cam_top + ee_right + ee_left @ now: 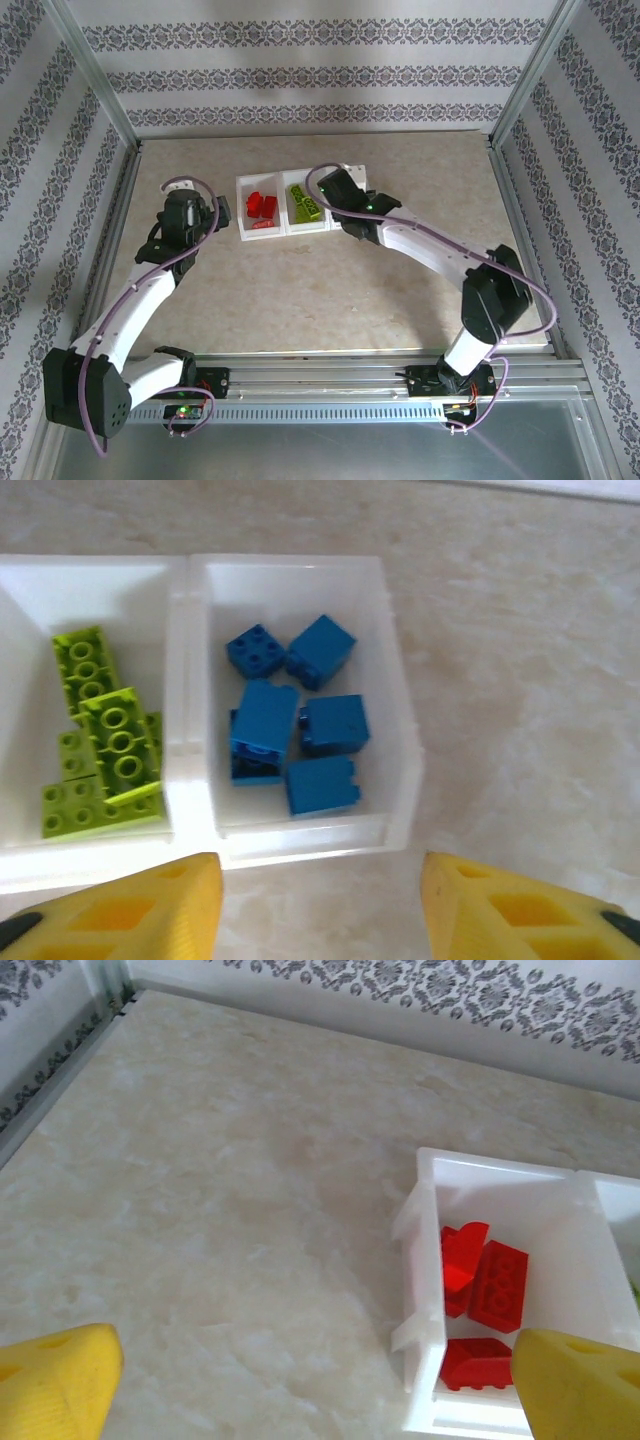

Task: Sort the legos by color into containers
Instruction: Place the lego in the container, then reset both arms

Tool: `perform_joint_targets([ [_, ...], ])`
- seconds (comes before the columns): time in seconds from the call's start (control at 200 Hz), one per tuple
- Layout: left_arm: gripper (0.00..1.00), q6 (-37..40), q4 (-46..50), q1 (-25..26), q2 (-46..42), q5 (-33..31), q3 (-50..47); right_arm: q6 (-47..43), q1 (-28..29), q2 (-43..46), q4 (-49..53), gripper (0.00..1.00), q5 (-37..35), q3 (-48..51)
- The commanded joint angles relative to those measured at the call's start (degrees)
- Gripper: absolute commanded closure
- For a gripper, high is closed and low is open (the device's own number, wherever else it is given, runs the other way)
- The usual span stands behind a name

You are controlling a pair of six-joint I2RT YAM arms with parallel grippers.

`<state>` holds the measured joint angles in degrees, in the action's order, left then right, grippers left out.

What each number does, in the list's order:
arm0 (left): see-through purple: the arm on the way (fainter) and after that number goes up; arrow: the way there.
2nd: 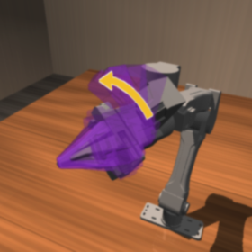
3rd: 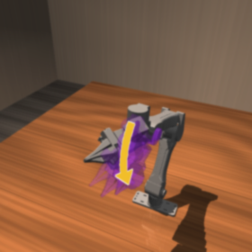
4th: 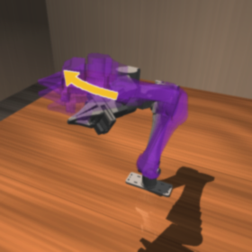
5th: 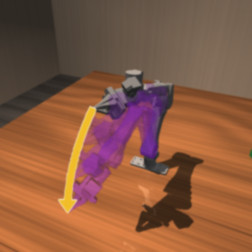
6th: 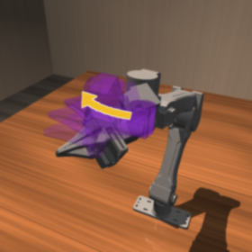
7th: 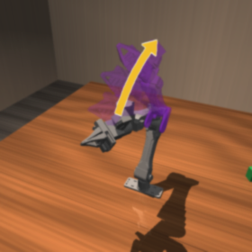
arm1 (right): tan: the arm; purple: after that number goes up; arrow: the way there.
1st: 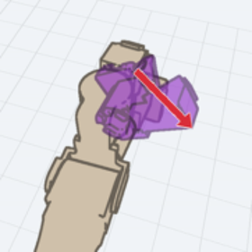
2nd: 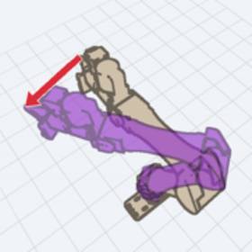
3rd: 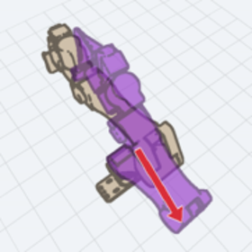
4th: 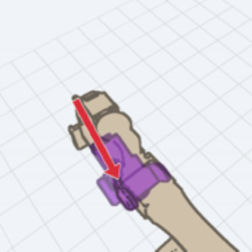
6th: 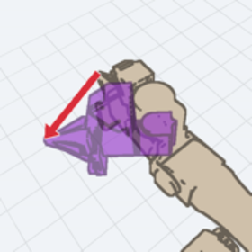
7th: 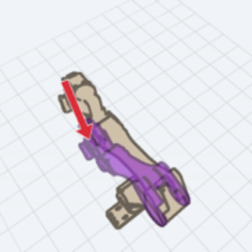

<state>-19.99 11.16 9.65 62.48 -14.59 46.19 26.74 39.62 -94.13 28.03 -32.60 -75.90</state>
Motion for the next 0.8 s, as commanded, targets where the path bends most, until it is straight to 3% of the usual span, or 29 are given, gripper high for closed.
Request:
perform_joint_targets([
  [0.0, 0.00, -0.4, 0.3, -1.0, -2.3, -3.5, -1.6, 1.4, -1.5, 4.8, 0.6, 0.38, -4.9, 4.1],
  [0.295, 0.00, -1.1, -0.2, -1.1, -8.0, -6.8, -6.3, 3.4, -5.7, 13.5, 1.2, 0.17, -7.3, 13.0],
  [0.395, 0.01, -0.4, -0.4, -1.2, -10.1, -8.3, -7.6, 3.8, -7.0, 16.2, 1.1, 0.02, -7.8, 15.6],
  [0.8, 0.00, 1.0, -9.0, -3.4, -10.9, -11.2, -13.7, 4.9, -15.1, 23.9, -1.0, 0.02, -9.5, 25.7],
])
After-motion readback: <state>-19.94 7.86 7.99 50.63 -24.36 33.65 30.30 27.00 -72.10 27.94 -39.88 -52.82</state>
